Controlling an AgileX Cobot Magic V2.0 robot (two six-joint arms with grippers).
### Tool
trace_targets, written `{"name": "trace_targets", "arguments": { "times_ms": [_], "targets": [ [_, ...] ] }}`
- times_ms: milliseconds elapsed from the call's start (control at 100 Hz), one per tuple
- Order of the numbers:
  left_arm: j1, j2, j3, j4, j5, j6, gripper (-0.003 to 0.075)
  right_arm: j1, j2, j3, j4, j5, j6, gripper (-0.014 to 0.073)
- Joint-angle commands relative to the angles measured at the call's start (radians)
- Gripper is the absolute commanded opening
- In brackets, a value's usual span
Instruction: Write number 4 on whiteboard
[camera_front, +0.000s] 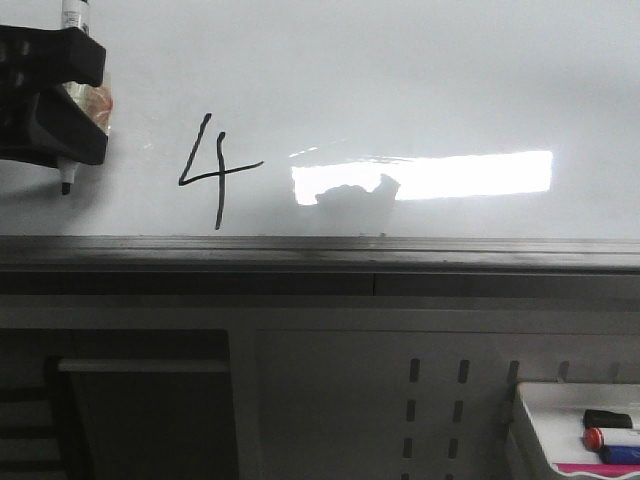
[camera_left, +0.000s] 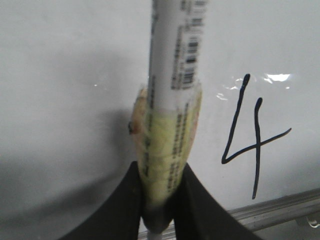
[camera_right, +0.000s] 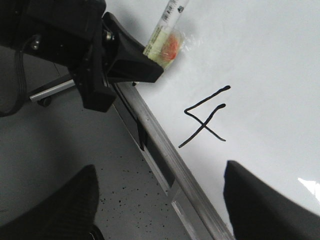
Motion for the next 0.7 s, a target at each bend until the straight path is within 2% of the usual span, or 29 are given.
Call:
{"name": "trace_targets", "arguments": {
  "times_ms": [0,150,220,440,490,570,650,690],
  "targets": [
    [0.007,0.009,-0.053,-0.025,-0.018,-0.009,0.0045,-0.006,-0.033,-0.035,0.001,-0.059,-0.003,0.0468],
    [0.03,0.048,-0.061,-0.055,0.001,-0.009,0.0243,-0.006,-0.033,-0.035,0.001,-0.052,-0.003,0.0468],
    [0.043,0.052,-0.061,-0.055,-0.001,-0.009,0.0299,-0.006,-0.033,-0.035,0.001,-0.044,-0.003,0.0468],
    [0.053,0.015,-0.062,-0.043,-0.018,-0.009,0.0307,-0.011,-0.033,-0.035,-0.003,-0.042,-0.003,0.0466],
    [0.053,-0.015,-0.062,-0.028,-0.016,-0.009,0.0306,-0.011,-0.039,-0.033,-0.01,-0.042,-0.003,0.0438],
    [0.053,-0.079,-0.062,0.009,-0.016,-0.009,0.0305,-0.021,-0.057,-0.02,-0.013,-0.047,-0.002,0.0297],
    [0.053,-0.168,-0.062,0.023,-0.014,-0.009,0.0294,-0.031,-0.087,0.005,-0.013,-0.077,-0.002,0.0057],
    [0.053,-0.207,-0.06,0.044,-0.018,-0.009,0.0265,-0.033,-0.109,0.024,-0.013,-0.096,-0.002,-0.0063]
  ]
}}
